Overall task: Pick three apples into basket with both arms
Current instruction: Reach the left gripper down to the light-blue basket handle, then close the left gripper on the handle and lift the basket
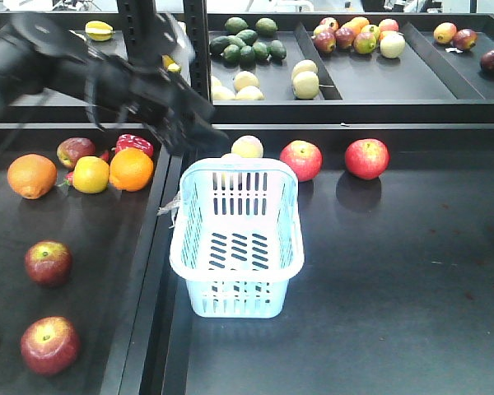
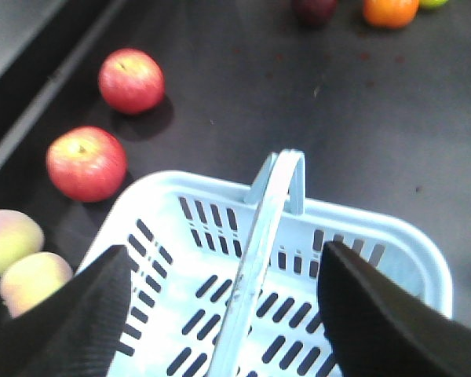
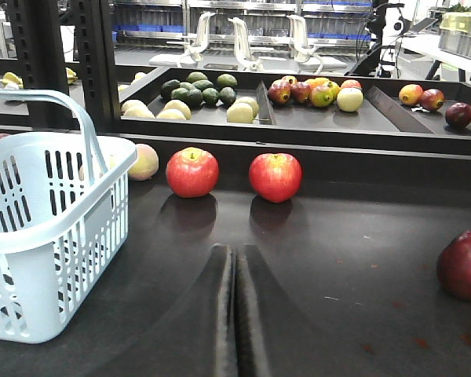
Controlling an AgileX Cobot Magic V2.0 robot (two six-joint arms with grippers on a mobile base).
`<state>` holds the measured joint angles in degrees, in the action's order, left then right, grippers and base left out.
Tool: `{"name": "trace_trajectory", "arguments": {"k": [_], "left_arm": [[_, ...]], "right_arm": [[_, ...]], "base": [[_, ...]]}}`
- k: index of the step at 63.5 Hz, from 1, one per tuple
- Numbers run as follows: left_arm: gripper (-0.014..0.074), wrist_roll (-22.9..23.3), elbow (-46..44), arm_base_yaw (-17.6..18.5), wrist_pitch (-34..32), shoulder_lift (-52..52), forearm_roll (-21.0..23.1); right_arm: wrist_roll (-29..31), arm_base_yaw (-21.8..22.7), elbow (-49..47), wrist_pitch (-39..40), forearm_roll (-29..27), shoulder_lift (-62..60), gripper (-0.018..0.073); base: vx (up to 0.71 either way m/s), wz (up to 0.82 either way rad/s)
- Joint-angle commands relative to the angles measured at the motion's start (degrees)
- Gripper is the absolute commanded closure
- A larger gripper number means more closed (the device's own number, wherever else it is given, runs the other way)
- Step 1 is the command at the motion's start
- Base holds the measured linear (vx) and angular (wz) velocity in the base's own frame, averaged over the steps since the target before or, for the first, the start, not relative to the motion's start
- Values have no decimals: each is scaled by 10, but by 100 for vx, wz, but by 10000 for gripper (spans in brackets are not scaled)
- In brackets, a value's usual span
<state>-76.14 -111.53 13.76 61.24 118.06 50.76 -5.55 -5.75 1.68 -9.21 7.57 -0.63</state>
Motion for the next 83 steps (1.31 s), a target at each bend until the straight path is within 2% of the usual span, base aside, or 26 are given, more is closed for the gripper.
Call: {"name": "trace_trajectory", "arguments": {"k": [1, 7, 15, 30, 45, 55, 62, 76, 83], "left_arm": [[102, 12, -30, 10, -1, -12, 23], [102, 14, -30, 14, 0, -3, 10], [104, 17, -30, 17, -11, 7, -36], [104, 18, -30, 17, -30, 35, -38], [119, 19, -30, 17, -22, 58, -38], [213, 20, -30, 17, -19, 60, -38], [326, 31, -30, 17, -7, 61, -39], [606, 40, -30, 18, 27, 60, -31], [606, 93, -30, 18, 63, 49, -32]], "right_arm": [[5, 5, 7, 39, 6, -6, 561], [5, 5, 7, 39, 6, -6, 561], [5, 5, 7, 39, 6, -6, 561], [5, 5, 7, 39, 6, -6, 561], [5, 5, 7, 39, 6, -6, 561], [5, 5, 7, 39, 6, -6, 561], [5, 5, 7, 39, 6, -6, 561], [5, 5, 7, 39, 6, -6, 561], [5, 5, 7, 39, 6, -6, 561]], "base": [[0, 0], [0, 0], [0, 0], [0, 0], [0, 0], [0, 0], [0, 0], [0, 0], [0, 0]]}}
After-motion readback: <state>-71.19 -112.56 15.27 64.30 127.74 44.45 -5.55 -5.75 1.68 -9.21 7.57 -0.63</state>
